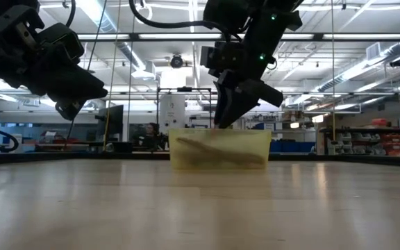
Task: Pick and place USB-C Cables
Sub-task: Put the white cable charger into the yellow bin, then adjust the yellow bin on the table
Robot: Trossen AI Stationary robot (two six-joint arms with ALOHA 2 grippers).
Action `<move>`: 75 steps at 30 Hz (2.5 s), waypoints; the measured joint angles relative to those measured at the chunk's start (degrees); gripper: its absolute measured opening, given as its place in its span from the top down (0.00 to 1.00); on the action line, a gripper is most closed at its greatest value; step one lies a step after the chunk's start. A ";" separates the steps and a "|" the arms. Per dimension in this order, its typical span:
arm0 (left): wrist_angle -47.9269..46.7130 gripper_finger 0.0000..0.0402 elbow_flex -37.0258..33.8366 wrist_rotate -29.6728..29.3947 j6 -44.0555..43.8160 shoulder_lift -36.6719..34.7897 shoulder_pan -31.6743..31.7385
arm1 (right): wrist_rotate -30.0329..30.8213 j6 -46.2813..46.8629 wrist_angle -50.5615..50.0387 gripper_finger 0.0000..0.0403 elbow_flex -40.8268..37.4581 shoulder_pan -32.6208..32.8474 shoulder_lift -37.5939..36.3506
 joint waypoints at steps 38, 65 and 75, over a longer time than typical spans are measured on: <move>0.88 0.79 0.00 -1.49 -1.95 0.00 0.07 | 8.47 45.28 -21.77 0.61 -0.20 -4.90 -13.76; 4.18 0.80 -0.02 -6.36 -0.34 0.00 -0.63 | 5.22 42.35 -22.44 0.82 -3.20 -5.48 -12.22; 3.46 0.98 -0.02 -6.36 7.16 0.00 1.81 | -0.66 35.02 -19.68 0.99 -12.54 -5.65 -12.26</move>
